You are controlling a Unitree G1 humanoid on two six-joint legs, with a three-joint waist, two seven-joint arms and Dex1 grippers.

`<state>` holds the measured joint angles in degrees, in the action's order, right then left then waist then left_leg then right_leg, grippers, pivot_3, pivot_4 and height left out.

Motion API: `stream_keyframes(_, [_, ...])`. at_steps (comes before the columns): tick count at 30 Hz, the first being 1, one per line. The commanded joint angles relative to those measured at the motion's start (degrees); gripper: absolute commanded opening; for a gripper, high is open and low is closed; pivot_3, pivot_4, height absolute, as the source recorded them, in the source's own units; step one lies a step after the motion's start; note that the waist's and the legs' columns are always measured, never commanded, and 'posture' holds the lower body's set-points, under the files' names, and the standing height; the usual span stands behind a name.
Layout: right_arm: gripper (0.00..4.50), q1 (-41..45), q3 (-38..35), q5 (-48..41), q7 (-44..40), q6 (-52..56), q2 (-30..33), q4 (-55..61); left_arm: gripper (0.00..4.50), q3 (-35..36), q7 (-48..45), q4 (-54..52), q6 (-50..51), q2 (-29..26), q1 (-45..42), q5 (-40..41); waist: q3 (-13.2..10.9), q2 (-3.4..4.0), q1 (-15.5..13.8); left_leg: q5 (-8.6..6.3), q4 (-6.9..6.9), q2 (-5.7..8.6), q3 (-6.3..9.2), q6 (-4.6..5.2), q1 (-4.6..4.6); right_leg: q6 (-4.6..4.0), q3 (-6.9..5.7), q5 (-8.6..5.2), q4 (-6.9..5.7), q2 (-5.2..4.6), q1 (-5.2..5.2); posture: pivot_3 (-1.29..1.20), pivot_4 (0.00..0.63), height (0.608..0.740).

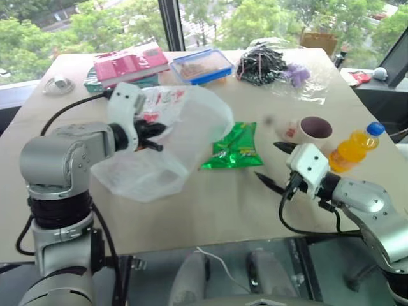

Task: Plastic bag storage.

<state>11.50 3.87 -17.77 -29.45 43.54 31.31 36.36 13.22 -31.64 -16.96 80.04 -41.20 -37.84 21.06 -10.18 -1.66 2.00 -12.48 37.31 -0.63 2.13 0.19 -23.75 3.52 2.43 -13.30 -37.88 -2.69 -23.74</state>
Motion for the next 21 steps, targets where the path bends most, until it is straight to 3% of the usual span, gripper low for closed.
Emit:
stream_keyframes(1, [4.50, 3.9, -7.5, -12.0, 3.6, 14.6, -7.3, 0.9, 0.05, 1.4, -1.5, -2.0, -3.3, -1.3, -0.5, 2.2, 0.0, 0.00, -0.3, 0.00, 0.03, 0.01, 0.01, 0.00, -0.02, 0.00, 0.00, 0.01, 0.00, -0.02, 0.01, 0.00, 0.150, 0.740])
stream_keyframes(5, [4.50, 9.0, -17.6, -22.3, 10.6, 31.6, -19.0, -1.3, 0.05, 0.8, -0.6, -3.2, -3.7, -1.1, -0.2, 2.9, 0.0, 0.00, -0.8, 0.00, -0.01, 0.06, 0.02, 0.00, -0.06, -0.01, -0.02, 0.02, 0.02, -0.10, 0.00, 0.00, 0.150, 0.740])
stream_keyframes(10, [4.50, 15.0, -28.0, -24.6, 17.1, 46.3, -29.0, -3.1, 0.05, 0.3, 0.5, -3.5, -3.7, -0.7, -0.8, 3.5, 0.0, 0.02, -1.0, 0.00, -0.05, 0.05, 0.03, 0.00, -0.04, -0.01, -0.04, 0.02, 0.00, -0.08, -0.03, 0.00, 0.150, 0.740])
stream_keyframes(21, [4.50, 20.5, -34.0, -25.0, 29.5, 49.0, -38.9, -13.5, 0.05, -0.1, 2.3, -4.5, -2.9, 0.1, -1.1, 5.2, 0.0, 0.06, -0.6, 0.00, -0.11, 0.07, 0.00, 0.00, -0.03, -0.01, -0.04, 0.02, 0.01, -0.08, -0.04, 0.00, 0.150, 0.740])
